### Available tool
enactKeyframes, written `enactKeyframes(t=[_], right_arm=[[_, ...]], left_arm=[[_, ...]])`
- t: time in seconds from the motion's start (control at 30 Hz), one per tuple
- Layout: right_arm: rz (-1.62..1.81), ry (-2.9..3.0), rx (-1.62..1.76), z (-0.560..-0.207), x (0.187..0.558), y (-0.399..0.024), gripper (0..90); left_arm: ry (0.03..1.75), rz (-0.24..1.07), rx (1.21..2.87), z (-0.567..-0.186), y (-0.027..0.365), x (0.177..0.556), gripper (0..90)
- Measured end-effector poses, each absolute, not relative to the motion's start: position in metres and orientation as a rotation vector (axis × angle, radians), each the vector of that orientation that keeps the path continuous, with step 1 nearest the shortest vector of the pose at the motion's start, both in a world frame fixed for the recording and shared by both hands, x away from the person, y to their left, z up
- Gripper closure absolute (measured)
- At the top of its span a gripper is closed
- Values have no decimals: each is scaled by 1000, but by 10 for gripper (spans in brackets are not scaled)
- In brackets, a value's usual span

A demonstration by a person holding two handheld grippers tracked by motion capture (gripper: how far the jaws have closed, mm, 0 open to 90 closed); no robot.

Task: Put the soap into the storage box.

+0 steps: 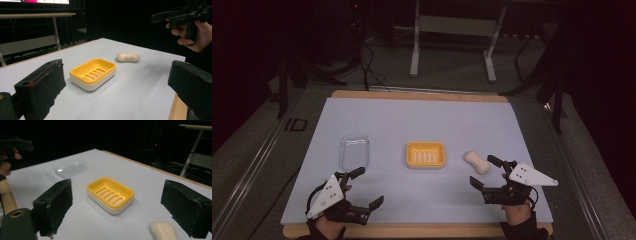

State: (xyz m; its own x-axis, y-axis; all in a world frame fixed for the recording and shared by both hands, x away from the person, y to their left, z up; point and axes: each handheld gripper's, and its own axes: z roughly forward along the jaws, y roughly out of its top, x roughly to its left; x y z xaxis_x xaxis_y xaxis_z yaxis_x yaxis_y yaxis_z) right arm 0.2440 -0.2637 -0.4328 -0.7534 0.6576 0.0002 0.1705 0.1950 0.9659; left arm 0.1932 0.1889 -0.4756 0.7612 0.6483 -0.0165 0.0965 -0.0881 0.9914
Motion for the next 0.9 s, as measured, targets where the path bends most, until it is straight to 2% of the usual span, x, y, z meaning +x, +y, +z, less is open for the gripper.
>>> enactKeyframes(t=[0.57,0.9], right_arm=[[1571,2213,678,-433,254,-250,103],[1414,2422,601,-432,260,-240,129]], left_arm=[[606,518,1636,-476,189,191,11],[598,514,1664,-477,187,192,12]])
